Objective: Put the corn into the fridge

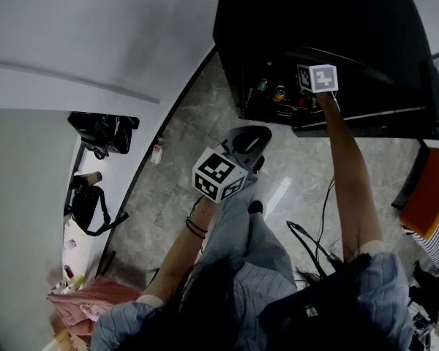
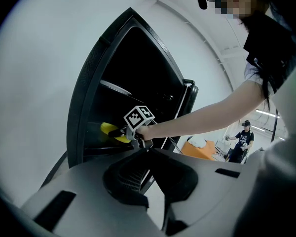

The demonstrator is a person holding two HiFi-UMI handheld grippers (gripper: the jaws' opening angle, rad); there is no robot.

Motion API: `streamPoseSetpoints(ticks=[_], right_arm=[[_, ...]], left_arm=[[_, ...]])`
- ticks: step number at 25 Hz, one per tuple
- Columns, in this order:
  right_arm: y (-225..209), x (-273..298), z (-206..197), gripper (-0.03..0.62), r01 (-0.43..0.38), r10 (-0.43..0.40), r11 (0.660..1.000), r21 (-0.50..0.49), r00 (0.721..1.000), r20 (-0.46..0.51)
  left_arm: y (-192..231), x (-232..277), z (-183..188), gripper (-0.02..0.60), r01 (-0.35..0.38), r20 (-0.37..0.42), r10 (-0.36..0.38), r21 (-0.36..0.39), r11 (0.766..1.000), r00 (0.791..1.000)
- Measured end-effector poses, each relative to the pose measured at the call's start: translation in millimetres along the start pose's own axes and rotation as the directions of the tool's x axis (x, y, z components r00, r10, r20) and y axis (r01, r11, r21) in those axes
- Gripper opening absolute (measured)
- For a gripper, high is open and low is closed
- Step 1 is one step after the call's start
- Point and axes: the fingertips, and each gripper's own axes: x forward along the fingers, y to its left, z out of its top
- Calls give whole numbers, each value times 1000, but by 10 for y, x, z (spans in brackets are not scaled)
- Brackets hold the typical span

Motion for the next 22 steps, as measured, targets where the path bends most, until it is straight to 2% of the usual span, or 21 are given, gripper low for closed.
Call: streamPoseSetpoints(ticks=[4, 8, 16, 22], right_arm=[[25, -20, -62, 273, -15, 16, 999, 37, 1000, -23], [54, -144, -34, 276, -9, 10, 999, 31, 1000, -17], [39, -485, 182, 275, 43, -41, 999, -25, 996, 80], [134, -821, 215, 275, 46, -46, 999, -3, 991, 127]], left_arm=[[6, -50, 50, 8, -8, 12, 8, -9, 1000, 1000], [10, -86, 101, 8, -12, 20, 12, -16, 1000, 1000], [150, -240, 181, 8, -57, 38, 59, -43, 997, 998], [45, -375, 261, 8, -34, 36, 35, -41, 999, 999]])
